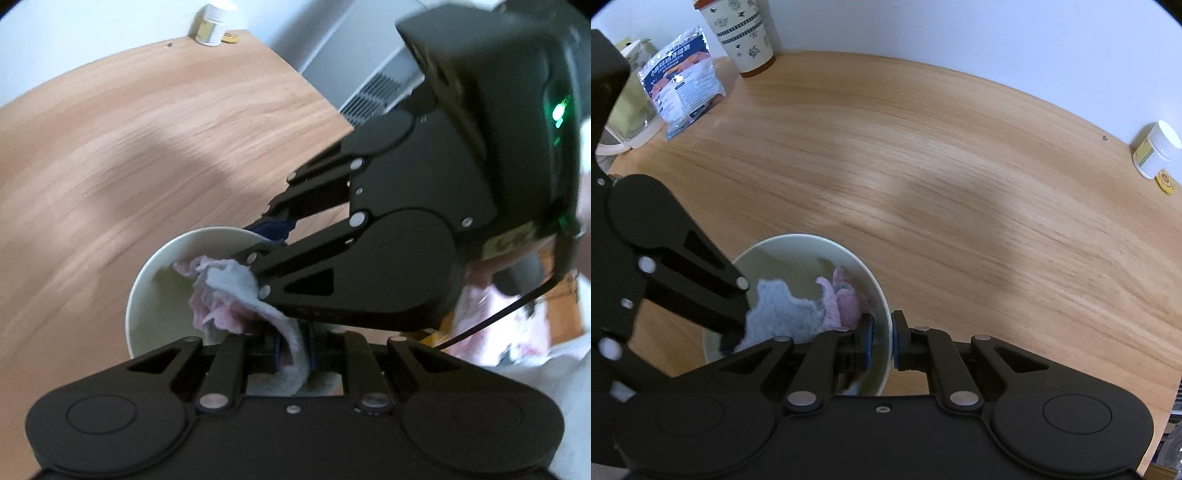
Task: Clean bowl
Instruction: 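Rub the cloth around the bowl's inner wall while the right gripper holds the rim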
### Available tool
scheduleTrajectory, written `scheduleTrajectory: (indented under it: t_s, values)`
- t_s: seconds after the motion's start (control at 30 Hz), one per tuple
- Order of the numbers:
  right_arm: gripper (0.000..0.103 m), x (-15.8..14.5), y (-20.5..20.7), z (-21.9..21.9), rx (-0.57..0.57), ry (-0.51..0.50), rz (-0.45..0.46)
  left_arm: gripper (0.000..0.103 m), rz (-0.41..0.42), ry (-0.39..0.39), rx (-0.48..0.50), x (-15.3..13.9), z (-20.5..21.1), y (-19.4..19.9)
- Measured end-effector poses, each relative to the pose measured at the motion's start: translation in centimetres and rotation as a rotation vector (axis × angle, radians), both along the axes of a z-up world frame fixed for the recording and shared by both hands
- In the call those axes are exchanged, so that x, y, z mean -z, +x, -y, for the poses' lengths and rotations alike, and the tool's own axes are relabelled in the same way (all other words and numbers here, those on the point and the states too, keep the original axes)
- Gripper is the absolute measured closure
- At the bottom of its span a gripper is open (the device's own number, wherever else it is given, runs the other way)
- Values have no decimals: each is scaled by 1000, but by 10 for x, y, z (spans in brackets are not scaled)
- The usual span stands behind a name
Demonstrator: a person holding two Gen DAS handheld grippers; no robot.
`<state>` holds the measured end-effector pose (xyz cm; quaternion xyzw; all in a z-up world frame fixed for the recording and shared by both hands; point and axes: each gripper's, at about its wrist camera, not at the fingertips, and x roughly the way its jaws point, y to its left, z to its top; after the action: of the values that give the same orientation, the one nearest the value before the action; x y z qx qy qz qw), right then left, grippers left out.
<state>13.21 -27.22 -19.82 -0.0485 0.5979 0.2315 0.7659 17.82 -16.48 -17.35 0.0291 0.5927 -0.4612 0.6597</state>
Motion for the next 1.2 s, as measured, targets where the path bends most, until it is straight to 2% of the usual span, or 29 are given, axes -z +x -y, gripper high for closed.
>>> scheduleTrajectory:
  t_s: [0.07,0.27,0.37,0.5,0.6,0.77,0.83,0.97,1.13,1.2]
  values:
    - [92,1,1,0,7,5,-3,91,-12,-16,-18,-2,-2,0]
    - [92,2,2,-2,-3,3,-1,91,39,32,7,3,2,-6]
    - [92,2,2,-1,-11,0,-4,91,132,136,97,11,14,-19]
    - [92,2,3,0,-29,-8,-12,90,180,182,135,13,13,-23]
    - [92,2,1,-1,-45,-12,-16,90,288,264,199,8,14,-31]
    - [91,3,-1,-1,-53,-4,-33,90,426,348,255,-3,2,-33]
    - [91,3,-2,-1,-59,-3,-36,90,476,377,265,-6,0,-35]
    - [91,4,-5,1,-77,14,-44,90,528,406,264,-12,-6,-32]
    - [86,4,-11,-2,-107,15,-38,89,573,424,216,-15,-3,-28]
    - [86,3,-12,-1,-115,13,-35,89,595,419,206,-8,-1,-28]
